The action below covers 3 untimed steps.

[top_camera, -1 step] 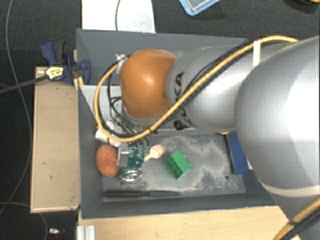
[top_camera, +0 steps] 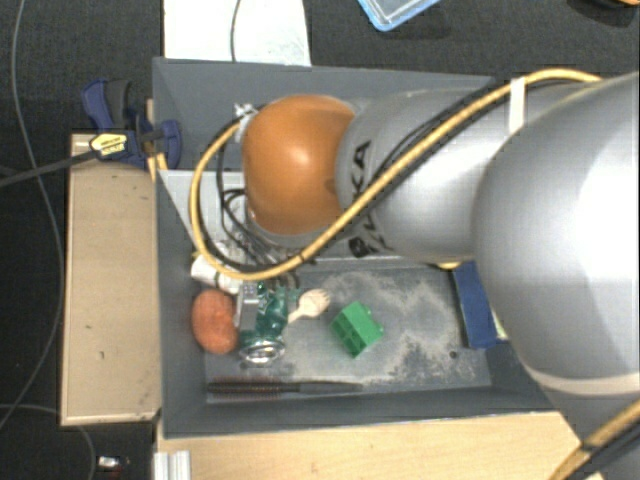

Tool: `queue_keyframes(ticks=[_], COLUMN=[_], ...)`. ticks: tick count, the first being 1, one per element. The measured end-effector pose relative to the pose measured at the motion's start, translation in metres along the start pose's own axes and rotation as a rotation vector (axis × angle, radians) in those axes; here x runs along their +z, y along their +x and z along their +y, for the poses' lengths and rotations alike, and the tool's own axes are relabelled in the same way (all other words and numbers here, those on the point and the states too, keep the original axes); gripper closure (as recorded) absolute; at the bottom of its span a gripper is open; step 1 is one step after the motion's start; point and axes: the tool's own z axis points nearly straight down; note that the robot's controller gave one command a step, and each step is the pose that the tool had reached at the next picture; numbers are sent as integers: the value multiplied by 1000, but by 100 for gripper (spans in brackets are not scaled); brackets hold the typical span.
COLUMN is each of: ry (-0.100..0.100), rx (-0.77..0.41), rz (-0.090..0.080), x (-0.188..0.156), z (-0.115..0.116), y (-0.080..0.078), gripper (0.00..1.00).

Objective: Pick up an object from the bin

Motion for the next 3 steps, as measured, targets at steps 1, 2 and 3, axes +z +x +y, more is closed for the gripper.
queue_keyframes(ticks=[1, 2, 3], ry=[-4, 0, -1], rx=[-195, -258, -297], rz=[-6, 2, -5], x=[57, 47, 22], z=[-51, -77, -79], y=[-2, 8, 8], gripper=[0, 0, 0])
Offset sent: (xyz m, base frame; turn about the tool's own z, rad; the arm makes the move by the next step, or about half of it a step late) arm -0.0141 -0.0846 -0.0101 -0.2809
